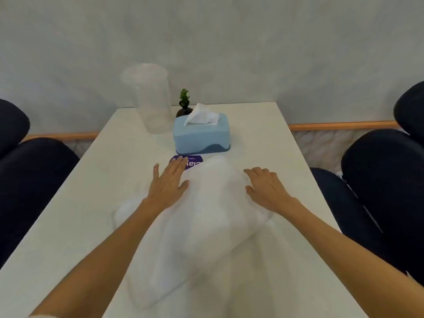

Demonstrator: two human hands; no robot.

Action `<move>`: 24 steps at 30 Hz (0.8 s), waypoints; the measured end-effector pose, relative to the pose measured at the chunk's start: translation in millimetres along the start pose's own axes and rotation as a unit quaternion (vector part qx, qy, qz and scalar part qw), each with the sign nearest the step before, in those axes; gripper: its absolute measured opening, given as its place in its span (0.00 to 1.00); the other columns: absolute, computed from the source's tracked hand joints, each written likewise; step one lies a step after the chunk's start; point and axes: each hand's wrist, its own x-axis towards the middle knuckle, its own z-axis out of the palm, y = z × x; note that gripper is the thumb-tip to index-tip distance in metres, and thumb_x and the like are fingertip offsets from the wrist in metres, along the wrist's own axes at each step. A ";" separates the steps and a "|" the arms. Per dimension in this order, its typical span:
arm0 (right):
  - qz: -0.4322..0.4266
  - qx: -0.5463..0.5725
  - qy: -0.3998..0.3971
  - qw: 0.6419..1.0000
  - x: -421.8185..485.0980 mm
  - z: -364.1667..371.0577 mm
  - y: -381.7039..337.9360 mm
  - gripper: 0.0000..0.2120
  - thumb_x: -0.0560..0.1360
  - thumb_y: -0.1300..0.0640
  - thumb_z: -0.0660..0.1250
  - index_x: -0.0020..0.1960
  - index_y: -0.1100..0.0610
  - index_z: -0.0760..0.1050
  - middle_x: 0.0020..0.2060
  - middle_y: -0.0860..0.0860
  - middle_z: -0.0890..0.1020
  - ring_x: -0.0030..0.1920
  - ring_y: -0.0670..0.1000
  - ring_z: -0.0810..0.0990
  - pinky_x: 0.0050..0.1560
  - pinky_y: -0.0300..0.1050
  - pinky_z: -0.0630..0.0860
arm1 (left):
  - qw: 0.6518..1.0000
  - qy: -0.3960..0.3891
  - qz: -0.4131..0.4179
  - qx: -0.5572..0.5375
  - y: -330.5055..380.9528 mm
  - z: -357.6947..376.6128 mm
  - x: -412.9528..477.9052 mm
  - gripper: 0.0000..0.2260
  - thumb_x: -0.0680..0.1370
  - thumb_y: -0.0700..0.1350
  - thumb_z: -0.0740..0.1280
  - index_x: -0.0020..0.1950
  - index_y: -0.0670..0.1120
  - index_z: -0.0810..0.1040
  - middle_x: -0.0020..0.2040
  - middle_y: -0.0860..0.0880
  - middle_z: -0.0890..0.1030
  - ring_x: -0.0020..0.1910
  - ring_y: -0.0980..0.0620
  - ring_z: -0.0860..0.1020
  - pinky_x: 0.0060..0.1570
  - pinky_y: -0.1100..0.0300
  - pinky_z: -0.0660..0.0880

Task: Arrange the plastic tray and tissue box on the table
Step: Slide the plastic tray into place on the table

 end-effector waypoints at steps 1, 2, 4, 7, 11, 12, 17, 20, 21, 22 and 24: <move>0.015 -0.010 0.007 1.000 -1.6 0.9 -0.6 0.22 0.77 0.56 0.57 0.70 0.59 0.64 0.63 0.58 0.74 0.60 0.60 0.73 0.60 0.53 0.69 | 0.999 -0.025 -0.039 -0.007 -5.3 0.8 -2.0 0.28 0.81 0.52 0.57 0.78 0.46 0.51 0.79 0.48 0.56 0.77 0.49 0.56 0.73 0.38 0.49; 0.029 0.000 0.021 0.999 -1.3 2.7 0.0 0.20 0.77 0.57 0.57 0.68 0.60 0.66 0.61 0.58 0.75 0.58 0.60 0.74 0.58 0.52 0.70 | 0.997 -0.035 -0.065 -0.019 -10.6 1.7 -3.4 0.28 0.81 0.52 0.56 0.78 0.46 0.50 0.79 0.48 0.55 0.77 0.49 0.55 0.73 0.39 0.49; 0.055 0.011 0.025 0.998 -5.0 8.4 0.7 0.18 0.76 0.60 0.57 0.66 0.62 0.68 0.59 0.59 0.76 0.57 0.60 0.74 0.56 0.51 0.71 | 0.992 -0.060 -0.104 -0.038 -24.9 10.7 -8.7 0.28 0.81 0.51 0.56 0.78 0.46 0.51 0.79 0.48 0.55 0.77 0.49 0.55 0.73 0.39 0.50; 0.075 0.034 0.009 0.997 -5.0 13.1 2.6 0.13 0.76 0.63 0.56 0.58 0.64 0.73 0.52 0.59 0.77 0.52 0.60 0.76 0.48 0.49 0.71 | 0.985 -0.055 -0.128 -0.100 -31.6 17.5 -13.0 0.25 0.80 0.48 0.58 0.76 0.43 0.58 0.76 0.45 0.62 0.74 0.45 0.63 0.69 0.42 0.60; 0.089 0.059 0.003 0.994 -1.7 16.3 3.7 0.09 0.76 0.64 0.56 0.46 0.66 0.74 0.40 0.55 0.71 0.38 0.57 0.73 0.37 0.47 0.68 | 0.987 -0.020 -0.131 -0.090 -31.6 16.7 -13.6 0.17 0.80 0.43 0.59 0.68 0.41 0.71 0.64 0.41 0.73 0.59 0.40 0.74 0.55 0.45 0.72; 0.090 0.064 0.007 0.994 -0.6 17.2 3.4 0.08 0.76 0.65 0.56 0.44 0.65 0.73 0.40 0.55 0.70 0.37 0.56 0.72 0.36 0.47 0.68 | 0.988 -0.017 -0.129 -0.082 -31.0 16.3 -14.2 0.16 0.80 0.43 0.59 0.67 0.41 0.72 0.62 0.40 0.74 0.58 0.40 0.74 0.52 0.45 0.72; 0.101 0.063 0.032 0.992 4.3 15.4 7.8 0.10 0.75 0.68 0.56 0.50 0.66 0.75 0.45 0.59 0.77 0.44 0.61 0.78 0.38 0.49 0.71 | 0.991 -0.018 -0.122 -0.047 -29.0 14.9 -18.9 0.13 0.81 0.42 0.58 0.64 0.40 0.74 0.57 0.40 0.76 0.55 0.40 0.74 0.48 0.46 0.73; 0.120 0.040 0.035 0.991 -3.5 11.8 8.6 0.12 0.76 0.65 0.57 0.57 0.64 0.74 0.51 0.61 0.77 0.49 0.61 0.76 0.44 0.52 0.74 | 0.992 -0.005 -0.123 -0.021 -24.2 13.1 -24.9 0.11 0.81 0.41 0.58 0.58 0.38 0.76 0.52 0.39 0.77 0.49 0.39 0.76 0.39 0.48 0.74; 0.130 0.034 0.032 0.990 -9.5 12.4 7.6 0.13 0.76 0.63 0.58 0.59 0.63 0.72 0.53 0.61 0.75 0.51 0.61 0.75 0.46 0.52 0.74 | 0.992 -0.007 -0.124 -0.007 -22.4 12.5 -26.2 0.10 0.81 0.41 0.59 0.56 0.38 0.76 0.50 0.39 0.77 0.46 0.39 0.77 0.35 0.49 0.73; 0.144 0.035 0.028 0.989 -16.4 14.3 6.4 0.14 0.76 0.61 0.59 0.61 0.63 0.70 0.55 0.61 0.74 0.52 0.61 0.73 0.47 0.52 0.74 | 0.992 -0.009 -0.125 0.007 -20.9 11.7 -26.8 0.09 0.81 0.40 0.60 0.55 0.37 0.76 0.49 0.39 0.78 0.44 0.38 0.77 0.34 0.50 0.72; 0.189 0.069 0.020 0.979 -34.6 18.1 2.0 0.17 0.76 0.60 0.60 0.63 0.63 0.67 0.57 0.62 0.70 0.55 0.62 0.70 0.49 0.51 0.73 | 0.992 -0.019 -0.125 0.031 -18.1 10.1 -28.1 0.08 0.80 0.38 0.61 0.55 0.38 0.76 0.49 0.39 0.78 0.41 0.38 0.78 0.34 0.51 0.72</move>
